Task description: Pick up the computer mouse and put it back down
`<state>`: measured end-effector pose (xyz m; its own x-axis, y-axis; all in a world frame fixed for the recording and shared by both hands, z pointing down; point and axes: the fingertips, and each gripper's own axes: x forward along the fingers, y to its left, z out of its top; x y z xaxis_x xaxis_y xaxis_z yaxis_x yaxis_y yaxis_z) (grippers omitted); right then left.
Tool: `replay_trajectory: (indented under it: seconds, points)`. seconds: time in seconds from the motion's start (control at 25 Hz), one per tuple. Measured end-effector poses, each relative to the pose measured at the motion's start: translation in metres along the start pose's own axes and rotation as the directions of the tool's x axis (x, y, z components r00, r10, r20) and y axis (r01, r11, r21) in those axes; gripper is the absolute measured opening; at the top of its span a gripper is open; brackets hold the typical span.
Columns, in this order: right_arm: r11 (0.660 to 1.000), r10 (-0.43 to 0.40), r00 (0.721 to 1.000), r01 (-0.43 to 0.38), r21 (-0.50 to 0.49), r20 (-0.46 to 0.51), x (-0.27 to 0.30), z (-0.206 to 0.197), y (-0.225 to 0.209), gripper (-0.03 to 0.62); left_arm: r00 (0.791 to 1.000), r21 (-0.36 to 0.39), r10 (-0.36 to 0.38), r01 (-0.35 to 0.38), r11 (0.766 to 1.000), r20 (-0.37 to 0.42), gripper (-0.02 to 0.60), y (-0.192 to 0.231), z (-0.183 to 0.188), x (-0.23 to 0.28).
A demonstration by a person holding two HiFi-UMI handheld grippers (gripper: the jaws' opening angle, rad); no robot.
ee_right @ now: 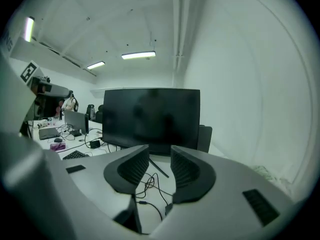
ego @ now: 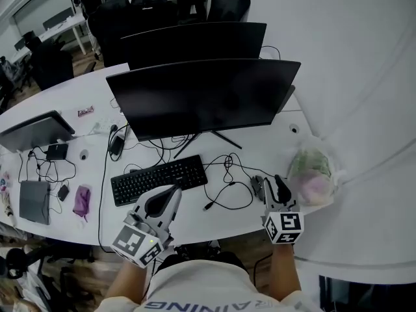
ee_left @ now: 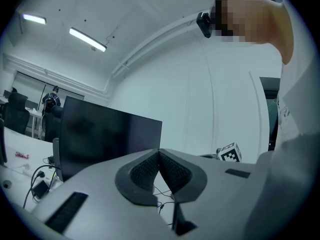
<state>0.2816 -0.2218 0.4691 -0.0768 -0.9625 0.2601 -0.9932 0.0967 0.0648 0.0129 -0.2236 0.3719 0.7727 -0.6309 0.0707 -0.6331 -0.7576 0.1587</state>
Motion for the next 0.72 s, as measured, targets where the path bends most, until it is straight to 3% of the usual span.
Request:
replay_trajectory:
  seconds: [0.36,0.52,0.72]
  points:
    - [0.994,-0.054,0.967,0.03,0.102,0.248,-0.048,0.086,0.009,0.044,0.995,0.015,-0.051,0.05,0.999,0.091,0.005,-0.006,0.027,-0.006]
    - [0.996,-0.025,0.96,-0.001,0.094,0.279,-0.062,0.111,0.021,0.028,0.991,0.03,-0.074,0.071,0.997,0.115,0.005,-0.009,0.039,-0.007]
    - [0.999,0.023,0.943,-0.029,0.015,0.331,-0.077,0.137,0.041,0.023,0.986,0.04,-0.089,0.084,0.996,0.143,0.005,-0.011,0.048,-0.012]
